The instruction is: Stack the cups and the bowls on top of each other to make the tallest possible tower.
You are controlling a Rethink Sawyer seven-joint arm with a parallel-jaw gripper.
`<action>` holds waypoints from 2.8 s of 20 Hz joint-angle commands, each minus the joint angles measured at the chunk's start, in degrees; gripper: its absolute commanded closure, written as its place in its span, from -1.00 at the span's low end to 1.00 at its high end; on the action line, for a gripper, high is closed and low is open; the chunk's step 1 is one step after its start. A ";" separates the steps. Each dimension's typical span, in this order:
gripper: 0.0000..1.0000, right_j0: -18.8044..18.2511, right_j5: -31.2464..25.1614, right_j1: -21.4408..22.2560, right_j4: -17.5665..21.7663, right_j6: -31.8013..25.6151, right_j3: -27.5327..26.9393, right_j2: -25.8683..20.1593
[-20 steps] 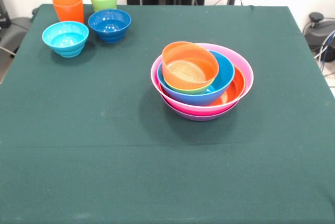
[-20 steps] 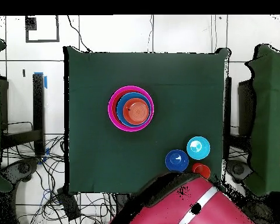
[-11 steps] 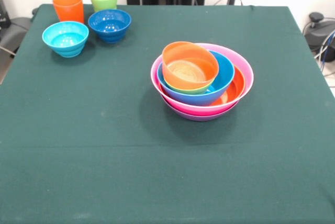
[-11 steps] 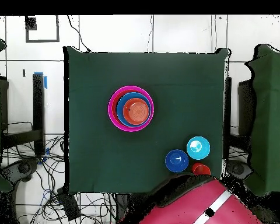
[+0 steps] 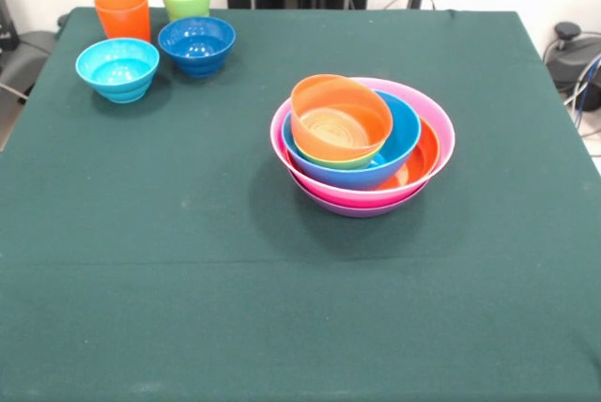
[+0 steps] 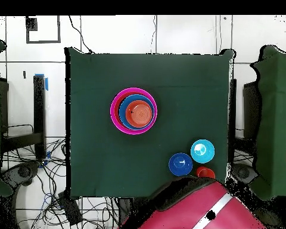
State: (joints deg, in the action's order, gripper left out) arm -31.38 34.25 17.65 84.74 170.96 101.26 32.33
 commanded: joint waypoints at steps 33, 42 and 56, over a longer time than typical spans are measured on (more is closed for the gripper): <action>-1.00 16.48 -8.20 -5.35 -0.07 5.28 -8.46 -7.40; -1.00 16.35 -9.82 -4.54 -4.94 2.50 -6.19 -7.60; -1.00 16.45 -9.95 -5.15 -4.39 3.71 -7.25 -8.19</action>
State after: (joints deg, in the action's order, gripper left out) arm -16.30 31.41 14.93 82.80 170.96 99.46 32.31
